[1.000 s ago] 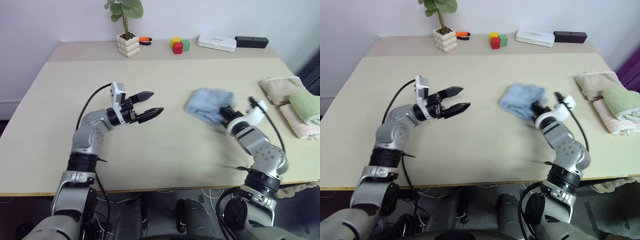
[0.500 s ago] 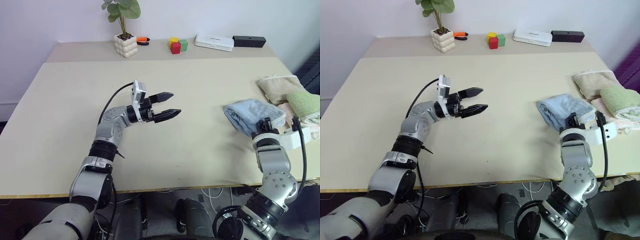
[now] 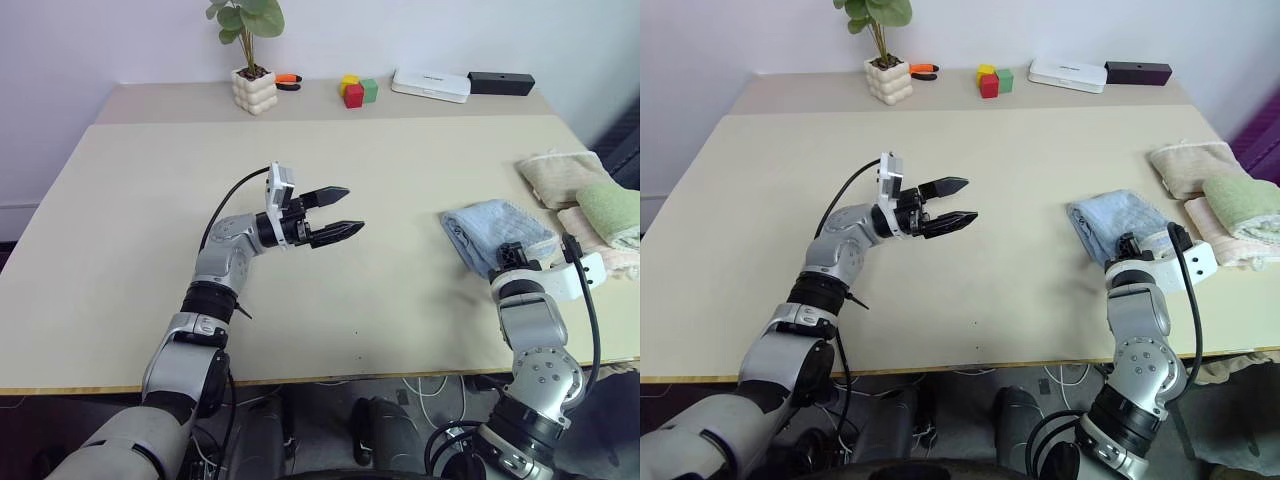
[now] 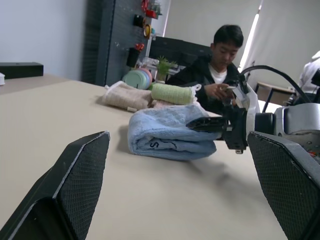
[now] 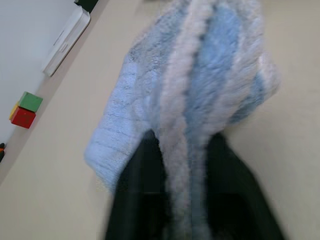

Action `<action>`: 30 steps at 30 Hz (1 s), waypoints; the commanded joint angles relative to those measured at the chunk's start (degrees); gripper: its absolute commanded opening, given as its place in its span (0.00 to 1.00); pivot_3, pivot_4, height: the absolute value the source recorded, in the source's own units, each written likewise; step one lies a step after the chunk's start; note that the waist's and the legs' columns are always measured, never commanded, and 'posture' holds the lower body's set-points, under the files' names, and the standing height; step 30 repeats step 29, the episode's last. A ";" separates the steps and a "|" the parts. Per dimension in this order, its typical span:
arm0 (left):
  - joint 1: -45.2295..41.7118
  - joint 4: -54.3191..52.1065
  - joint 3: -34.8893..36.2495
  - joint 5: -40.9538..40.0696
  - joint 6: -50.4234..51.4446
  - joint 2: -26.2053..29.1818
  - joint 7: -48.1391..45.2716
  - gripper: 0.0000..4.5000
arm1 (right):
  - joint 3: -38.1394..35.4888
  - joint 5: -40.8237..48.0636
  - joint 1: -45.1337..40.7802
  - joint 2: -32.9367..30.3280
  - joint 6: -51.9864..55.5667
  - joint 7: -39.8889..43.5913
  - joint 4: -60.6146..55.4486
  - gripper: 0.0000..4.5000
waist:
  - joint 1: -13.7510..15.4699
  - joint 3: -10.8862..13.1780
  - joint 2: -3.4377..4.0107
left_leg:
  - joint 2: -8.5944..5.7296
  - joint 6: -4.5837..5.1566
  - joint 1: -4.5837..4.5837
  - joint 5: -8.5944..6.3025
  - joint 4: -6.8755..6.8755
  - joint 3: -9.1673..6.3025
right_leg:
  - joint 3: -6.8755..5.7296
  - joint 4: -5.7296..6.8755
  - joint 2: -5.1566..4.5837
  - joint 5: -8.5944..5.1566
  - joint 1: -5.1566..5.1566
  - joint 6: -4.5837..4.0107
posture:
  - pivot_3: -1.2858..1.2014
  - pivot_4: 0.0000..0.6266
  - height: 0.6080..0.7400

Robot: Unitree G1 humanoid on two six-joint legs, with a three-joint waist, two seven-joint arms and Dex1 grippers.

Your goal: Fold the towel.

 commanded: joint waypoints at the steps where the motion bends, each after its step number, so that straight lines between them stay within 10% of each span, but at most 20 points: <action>1: 0.73 -2.99 0.96 -0.72 -0.24 -0.02 0.19 1.00 | 1.26 1.33 0.80 -0.57 -0.49 -0.23 -1.39 0.68 | 0.00 0.00 0.00 | 0.00 0.00 0.00 0.00 0.00 0.00 | 0.00 0.00 0.00 0.00 0.00 0.00 | 0.52 0.24 1.00; 4: 1.33 -3.69 0.71 -0.31 -0.74 0.03 0.58 1.00 | 3.56 -2.58 3.07 -1.04 -0.18 -2.14 -3.72 0.99 | 0.10 0.00 0.00 | 0.00 0.00 -0.01 0.00 0.00 0.00 | 0.00 0.00 0.00 0.00 0.00 0.00 | 0.52 0.24 1.00; 15: 3.46 -6.96 0.42 -0.26 -0.99 -1.19 2.65 1.00 | 2.00 -21.41 6.89 -15.67 -0.61 -6.73 -4.66 0.99 | -0.02 0.00 0.01 | -0.02 0.01 -0.01 -0.01 0.02 0.00 | 0.00 -0.02 -0.02 -0.01 0.01 0.00 | 0.52 0.24 1.00; 22: 6.43 -12.23 1.60 -0.01 -0.33 2.32 5.10 1.00 | 15.97 -31.55 -0.66 -34.90 -7.92 16.00 -4.11 0.99 | -0.34 0.04 0.12 | 0.00 0.02 0.08 -0.01 0.00 0.01 | 0.18 0.00 -0.01 -0.01 -0.07 0.01 | 0.52 0.24 1.00; 30: 14.53 -22.41 1.80 1.34 2.26 9.74 8.32 1.00 | 21.86 -31.48 -5.91 -38.24 -12.44 32.92 1.30 0.99 | 0.43 0.05 0.03 | -0.04 0.08 -0.05 -0.04 0.03 0.09 | 0.09 -0.04 -0.03 -0.04 -0.03 0.06 | 0.52 0.24 1.00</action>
